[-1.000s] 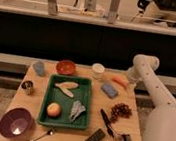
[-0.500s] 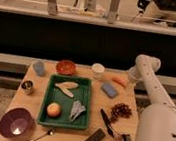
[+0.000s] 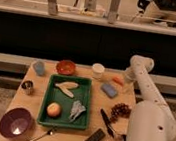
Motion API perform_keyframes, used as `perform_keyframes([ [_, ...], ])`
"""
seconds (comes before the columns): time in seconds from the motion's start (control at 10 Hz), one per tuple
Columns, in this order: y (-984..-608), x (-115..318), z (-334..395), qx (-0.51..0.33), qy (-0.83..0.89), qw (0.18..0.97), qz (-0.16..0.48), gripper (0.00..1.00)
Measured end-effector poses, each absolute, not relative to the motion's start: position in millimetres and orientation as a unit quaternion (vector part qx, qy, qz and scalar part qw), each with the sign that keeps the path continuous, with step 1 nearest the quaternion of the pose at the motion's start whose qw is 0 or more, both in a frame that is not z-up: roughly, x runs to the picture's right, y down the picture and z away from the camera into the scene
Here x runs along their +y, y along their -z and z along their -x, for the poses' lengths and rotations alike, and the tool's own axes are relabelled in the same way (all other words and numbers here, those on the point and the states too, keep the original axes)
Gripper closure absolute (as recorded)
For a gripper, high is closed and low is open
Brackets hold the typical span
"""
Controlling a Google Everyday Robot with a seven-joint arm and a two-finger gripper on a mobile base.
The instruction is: Place pepper in paper cup
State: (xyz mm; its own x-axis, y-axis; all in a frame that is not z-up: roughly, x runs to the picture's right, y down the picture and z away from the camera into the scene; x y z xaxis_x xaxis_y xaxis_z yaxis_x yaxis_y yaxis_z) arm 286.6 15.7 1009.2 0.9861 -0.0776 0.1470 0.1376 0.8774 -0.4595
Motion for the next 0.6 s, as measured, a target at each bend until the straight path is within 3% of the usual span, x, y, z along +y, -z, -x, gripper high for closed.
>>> perform_keyframes([
  [0.3, -1012.7, 17.7, -285.3, -0.066, 0.066, 0.966, 0.24, 0.23],
  [0.6, -1011.0, 18.3, -285.6, -0.069, 0.069, 0.966, 0.238, 0.5],
])
